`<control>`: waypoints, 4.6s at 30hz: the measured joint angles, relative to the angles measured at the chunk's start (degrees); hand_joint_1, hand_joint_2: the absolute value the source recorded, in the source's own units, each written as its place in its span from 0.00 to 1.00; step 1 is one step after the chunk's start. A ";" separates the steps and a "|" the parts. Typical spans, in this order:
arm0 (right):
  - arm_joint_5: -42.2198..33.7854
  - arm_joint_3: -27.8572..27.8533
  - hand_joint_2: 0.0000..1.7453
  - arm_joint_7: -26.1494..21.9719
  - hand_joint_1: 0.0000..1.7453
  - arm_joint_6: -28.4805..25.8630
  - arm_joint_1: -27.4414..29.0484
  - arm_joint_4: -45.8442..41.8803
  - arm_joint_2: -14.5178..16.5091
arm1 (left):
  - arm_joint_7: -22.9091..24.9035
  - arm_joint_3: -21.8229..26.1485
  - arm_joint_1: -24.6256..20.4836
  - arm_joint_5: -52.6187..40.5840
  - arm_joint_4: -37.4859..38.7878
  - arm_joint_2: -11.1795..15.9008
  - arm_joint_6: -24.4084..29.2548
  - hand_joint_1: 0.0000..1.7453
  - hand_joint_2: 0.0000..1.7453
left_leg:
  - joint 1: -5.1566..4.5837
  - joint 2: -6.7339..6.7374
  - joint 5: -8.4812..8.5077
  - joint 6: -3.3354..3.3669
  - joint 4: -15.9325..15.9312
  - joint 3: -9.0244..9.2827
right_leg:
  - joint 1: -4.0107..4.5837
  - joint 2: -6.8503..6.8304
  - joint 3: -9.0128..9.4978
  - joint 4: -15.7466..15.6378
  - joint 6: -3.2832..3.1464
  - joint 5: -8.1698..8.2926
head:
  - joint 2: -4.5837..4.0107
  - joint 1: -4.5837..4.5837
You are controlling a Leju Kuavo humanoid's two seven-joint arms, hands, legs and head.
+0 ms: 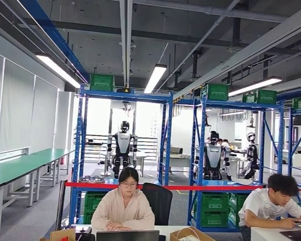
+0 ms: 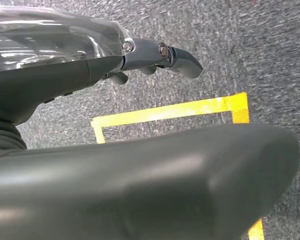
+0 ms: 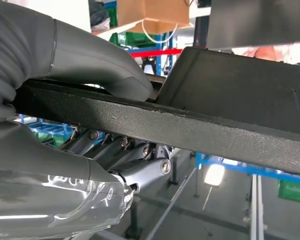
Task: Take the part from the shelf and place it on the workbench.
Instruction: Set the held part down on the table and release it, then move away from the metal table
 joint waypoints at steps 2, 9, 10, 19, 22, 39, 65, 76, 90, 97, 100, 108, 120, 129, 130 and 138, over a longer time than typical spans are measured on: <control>-1.17 -0.44 1.00 -2.79 1.00 -1.40 2.26 1.20 0.01 | -0.20 -0.09 -0.01 -0.15 0.00 0.08 0.05 0.00 1.00 | -0.10 -0.05 -0.14 0.22 0.00 0.16 | -0.09 0.01 -3.12 5.80 0.06 -1.54 | 0.00 0.00; -13.89 -1.43 1.00 -16.63 1.00 -3.11 10.17 1.75 0.88 | -0.88 -0.24 -0.20 -0.32 0.00 0.05 0.20 0.00 1.00 | -0.11 -0.45 -0.42 -0.32 -0.44 0.67 | 0.81 0.14 3.07 -9.42 -1.32 6.20 | 0.01 0.01; -14.78 -1.41 1.00 -17.68 1.00 -3.01 11.21 1.38 0.98 | -0.91 -0.25 -0.19 -0.33 0.00 0.05 0.20 0.00 1.00 | -0.03 -0.45 -0.35 -0.64 -0.67 0.79 | 0.93 0.15 3.18 -9.87 -1.54 6.29 | 0.01 0.00; -17.90 1.50 1.00 -23.16 1.00 -0.45 16.36 -0.75 1.03 | -2.09 -0.80 -0.11 -1.30 0.02 0.26 0.08 0.00 1.00 | -0.03 -0.11 -5.74 -1.86 11.76 -4.50 | 0.38 -0.02 4.59 -11.60 -2.69 6.82 | 0.00 0.02; -15.57 3.93 1.00 -21.61 1.00 -1.33 16.79 -0.63 0.89 | -2.70 -1.16 -0.37 -1.43 0.03 0.34 0.05 0.00 1.00 | 0.27 -0.01 -1.26 -2.24 2.30 0.18 | 0.30 0.20 4.38 -10.51 -1.88 6.12 | 0.00 0.02; 2.72 31.20 1.00 10.07 1.00 -5.99 4.83 8.68 3.14 | -3.42 -2.67 -1.30 -2.11 0.04 0.38 0.55 0.00 1.00 | -0.10 -0.13 -0.63 -0.61 -0.77 1.61 | 0.33 0.28 3.74 -9.16 -1.20 5.93 | 0.02 0.03; 0.25 27.72 1.00 6.73 1.00 -3.26 3.08 23.45 6.44 | -3.75 -2.81 -1.22 -1.95 0.31 -0.23 0.54 0.00 1.00 | -0.18 0.00 -0.56 -0.09 -0.61 1.75 | -0.08 0.17 -1.85 4.47 -0.27 -0.18 | 0.00 0.04; 0.58 21.51 0.00 5.75 0.00 -3.37 2.69 24.31 6.49 | -3.84 -3.20 -1.45 -1.99 0.32 -0.46 1.08 0.00 0.00 | -0.21 -0.04 -4.95 -1.57 5.47 -0.78 | 0.51 0.13 5.48 -12.03 -2.85 6.77 | 0.00 0.04; -1.89 15.59 0.00 -4.30 0.00 -4.43 3.68 22.13 6.86 | -3.85 -4.45 -2.44 -1.97 0.33 -0.49 0.99 0.00 0.00 | -0.12 0.14 -0.53 -0.34 -0.97 2.05 | 0.36 0.21 3.03 -6.30 -0.63 3.15 | 0.00 0.00; -5.10 15.37 0.00 -11.47 0.00 -3.70 5.30 15.51 5.29 | -3.84 -4.75 -2.72 -1.33 0.33 -0.41 0.98 0.00 0.00 | -0.34 0.07 -0.73 0.03 -0.98 2.30 | 0.13 0.19 0.26 -1.50 -0.68 3.54 | 0.00 0.00; -12.79 14.93 0.00 -16.97 0.00 -2.33 6.41 10.77 4.25 | -3.82 -5.12 -2.82 -1.09 0.34 -0.42 0.85 0.00 0.00 | -0.24 0.07 -0.74 -0.29 -1.16 2.25 | 0.84 0.24 3.98 -9.82 -1.45 6.38 | 0.01 0.00; -85.10 1.18 0.00 -32.90 0.00 35.70 23.41 -25.24 4.66 | -5.15 -4.63 -1.29 3.98 0.36 -0.40 0.54 0.00 0.00 | -0.14 0.11 -7.33 -1.50 10.10 -2.69 | 0.84 -0.20 5.58 -12.64 -3.04 6.91 | 0.00 0.00; -87.35 -14.48 0.00 -34.84 0.00 42.74 46.03 -61.47 6.13 | -5.13 0.27 1.03 7.91 0.35 -1.15 1.14 0.00 0.00 | -0.11 0.16 -0.69 -0.26 -0.75 2.09 | 0.17 0.15 4.44 -7.81 -0.34 2.96 | 0.00 -0.07; -85.82 -16.58 0.00 -35.14 0.00 39.90 52.60 -64.91 4.46 | -5.35 1.55 1.03 7.95 0.35 -1.23 1.40 0.00 0.00 | -0.80 0.48 1.36 0.47 -0.82 0.11 | -0.14 0.13 10.93 -8.26 -0.41 -0.62 | 0.00 -0.06; -85.51 -16.60 0.00 -35.15 0.00 39.42 53.01 -65.00 4.37 | -5.46 1.61 1.04 7.95 0.35 -1.23 1.48 0.00 0.00 | -0.77 0.47 1.71 0.19 -0.91 0.05 | 0.07 0.16 12.62 -11.01 -0.60 -0.02 | 0.00 -0.06; -81.21 -17.00 0.00 -34.07 0.00 36.87 56.00 -62.26 3.71 | -5.99 2.16 1.30 7.68 0.35 -1.56 1.70 0.00 0.00 | -0.36 0.40 -6.62 -1.34 7.56 -2.23 | 0.67 -0.41 10.72 -13.71 -2.98 4.04 | 0.00 -0.05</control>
